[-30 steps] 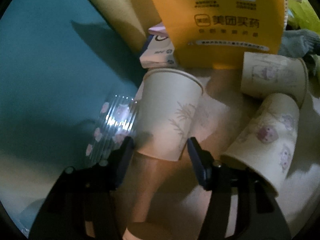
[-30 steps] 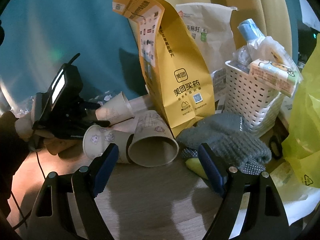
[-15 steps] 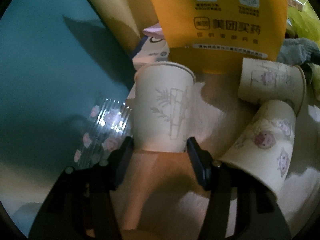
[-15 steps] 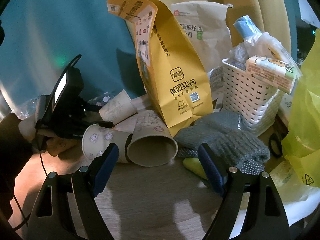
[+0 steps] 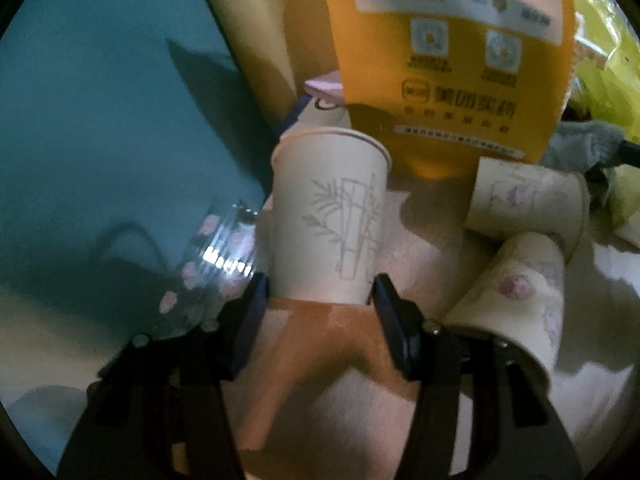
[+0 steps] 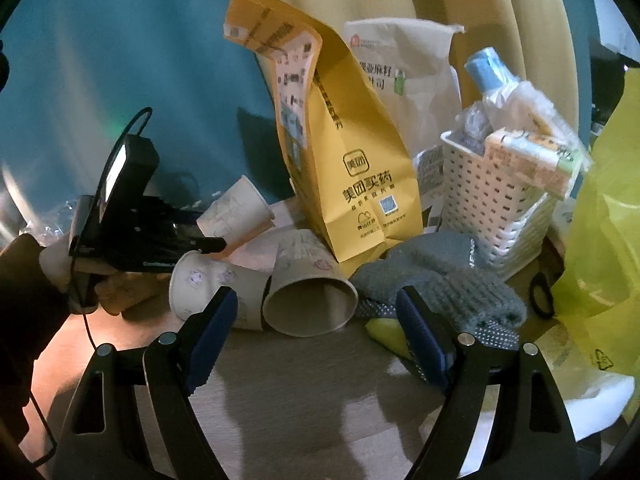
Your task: Flip cup upside down
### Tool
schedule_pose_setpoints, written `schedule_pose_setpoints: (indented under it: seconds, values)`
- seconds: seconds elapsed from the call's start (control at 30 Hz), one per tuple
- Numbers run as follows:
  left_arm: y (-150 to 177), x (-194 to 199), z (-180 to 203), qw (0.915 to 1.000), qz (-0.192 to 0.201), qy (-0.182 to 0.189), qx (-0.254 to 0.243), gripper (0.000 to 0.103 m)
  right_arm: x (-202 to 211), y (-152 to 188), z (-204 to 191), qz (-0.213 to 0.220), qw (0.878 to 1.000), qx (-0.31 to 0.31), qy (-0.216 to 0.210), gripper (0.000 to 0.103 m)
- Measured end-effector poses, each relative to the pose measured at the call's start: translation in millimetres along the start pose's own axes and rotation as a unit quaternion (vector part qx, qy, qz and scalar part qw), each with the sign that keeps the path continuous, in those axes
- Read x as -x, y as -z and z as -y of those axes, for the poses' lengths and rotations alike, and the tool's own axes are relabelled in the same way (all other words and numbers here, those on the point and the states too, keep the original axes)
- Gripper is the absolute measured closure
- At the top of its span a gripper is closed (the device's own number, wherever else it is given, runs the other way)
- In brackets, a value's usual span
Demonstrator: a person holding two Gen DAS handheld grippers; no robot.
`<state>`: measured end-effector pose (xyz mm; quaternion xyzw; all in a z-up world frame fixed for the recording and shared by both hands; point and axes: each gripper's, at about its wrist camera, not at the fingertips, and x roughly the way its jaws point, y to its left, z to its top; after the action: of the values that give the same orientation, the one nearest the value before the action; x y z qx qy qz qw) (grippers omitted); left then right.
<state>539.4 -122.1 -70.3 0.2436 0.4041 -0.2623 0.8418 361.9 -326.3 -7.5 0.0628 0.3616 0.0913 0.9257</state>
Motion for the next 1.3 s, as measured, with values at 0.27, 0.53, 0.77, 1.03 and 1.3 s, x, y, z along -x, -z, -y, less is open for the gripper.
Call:
schedule_pose_setpoints:
  seconds: [0.27,0.53,0.77,1.03,1.3]
  values:
    - [21,72,2,0.9994,0.023,-0.016,0.022,0.048,31,2,-18,0.011,1.0,0.017,-0.019,0.019]
    - [90,159,45,0.9968,0.021,0.007,0.076,0.048,81,31,-46,-0.004,0.997,0.049,-0.054,0.019]
    - [178,214,118,0.9914,-0.002,0.006,0.131,0.048,116,84,-79,-0.048,0.992,0.082,-0.087,0.019]
    - [273,253,194,0.9716,-0.015,-0.001,0.236,0.048,147,141,-110,-0.088,0.982,0.115,-0.118,0.019]
    - [320,273,233,0.9637,-0.027,-0.008,0.266,0.048,167,175,-140,-0.11,0.972,0.147,-0.144,0.019]
